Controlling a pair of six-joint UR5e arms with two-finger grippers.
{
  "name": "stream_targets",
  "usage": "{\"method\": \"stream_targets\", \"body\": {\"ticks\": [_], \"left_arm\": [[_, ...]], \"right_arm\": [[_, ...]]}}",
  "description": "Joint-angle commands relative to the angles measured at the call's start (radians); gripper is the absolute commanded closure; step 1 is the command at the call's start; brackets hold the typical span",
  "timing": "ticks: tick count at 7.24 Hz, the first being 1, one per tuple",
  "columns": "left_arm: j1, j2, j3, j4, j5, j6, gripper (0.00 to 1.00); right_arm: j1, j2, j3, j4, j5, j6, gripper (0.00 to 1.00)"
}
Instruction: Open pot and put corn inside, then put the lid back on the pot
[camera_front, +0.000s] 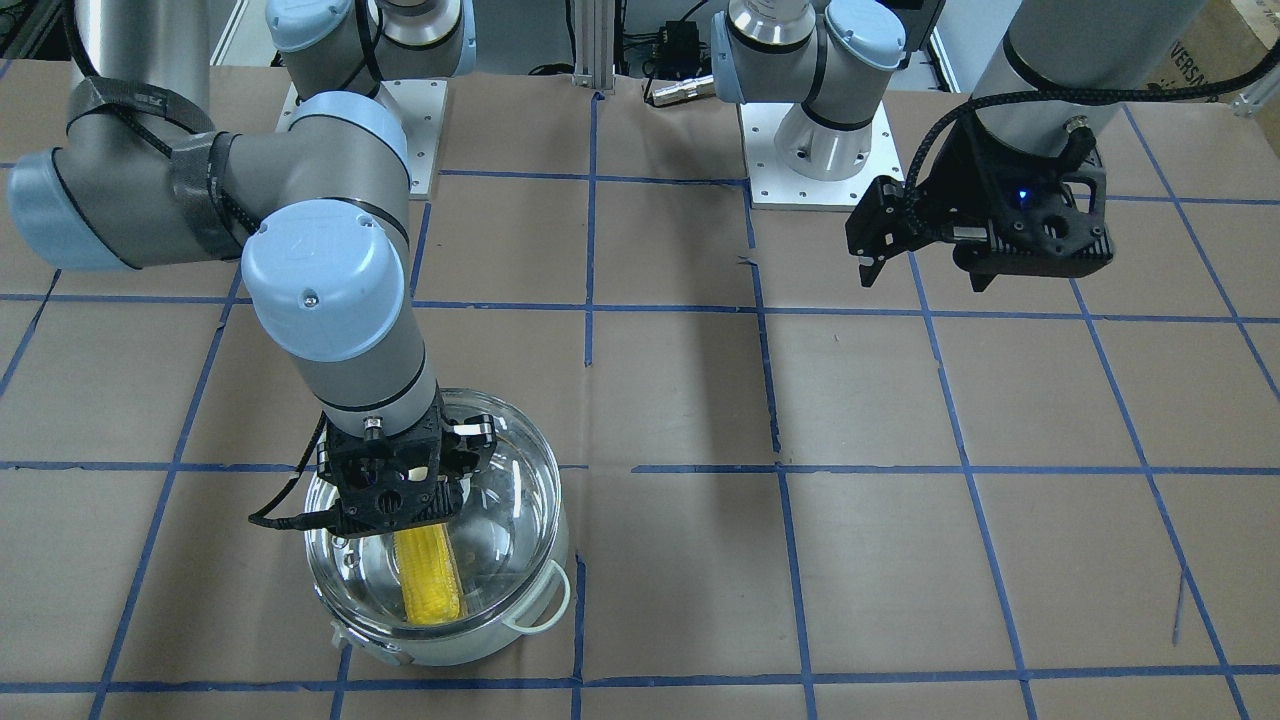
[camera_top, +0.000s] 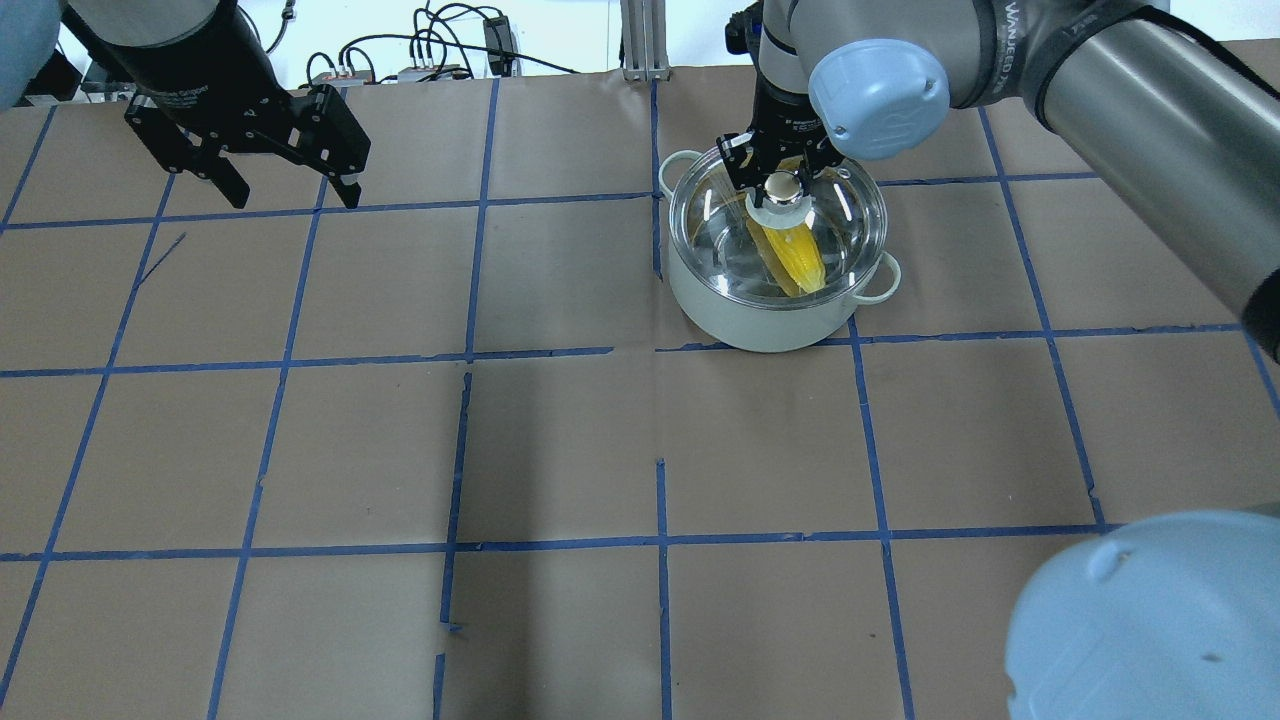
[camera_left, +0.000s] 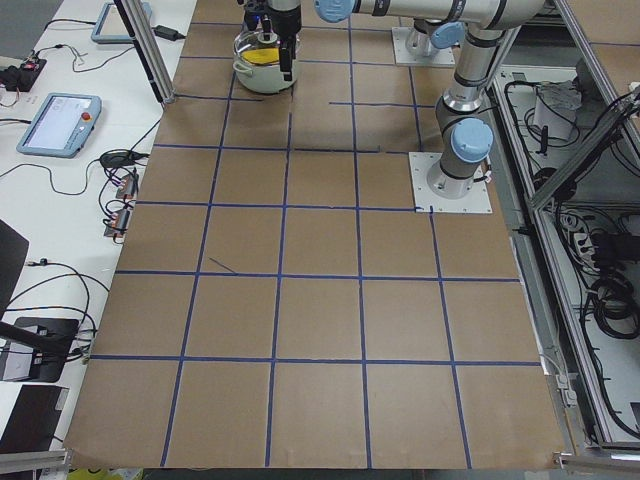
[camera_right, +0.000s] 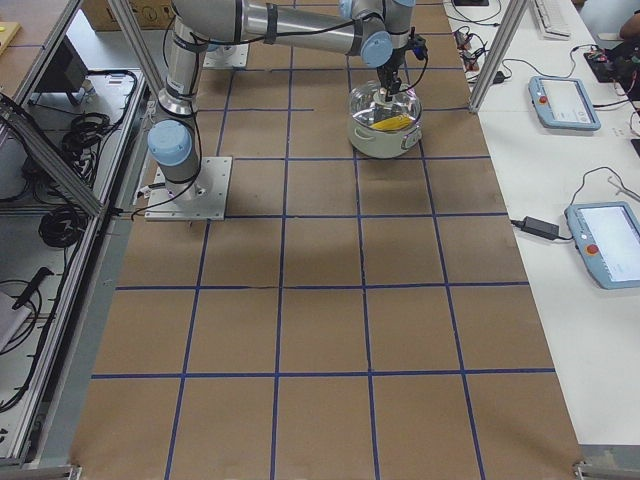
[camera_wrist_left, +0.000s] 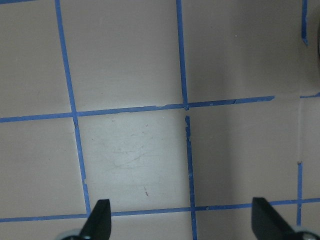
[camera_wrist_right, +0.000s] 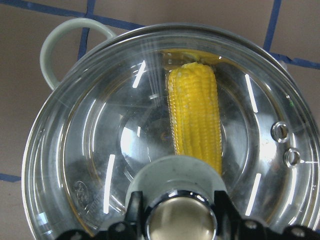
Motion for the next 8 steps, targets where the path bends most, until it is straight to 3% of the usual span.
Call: {"method": "stream_targets", "body": {"ticks": [1,5,8], "left_arm": [[-0.003,0.006,-0.018,0.002,0.002,-0.01,0.0],[-0.006,0.055,-0.1,0.06,0.002,-0.013,0.0],[-0.006,0.046,-0.099,0.117,0.003,-0.013,0.0]], "right_arm": [[0.001,0.001,0.001,-0.002,0.001,-0.003,0.72],[-0.001,0.004,0.001,-0.003,0.001,-0.015,0.71],[-0.001,0.007,-0.002,-0.005,0.001,-0.017,0.7]]}}
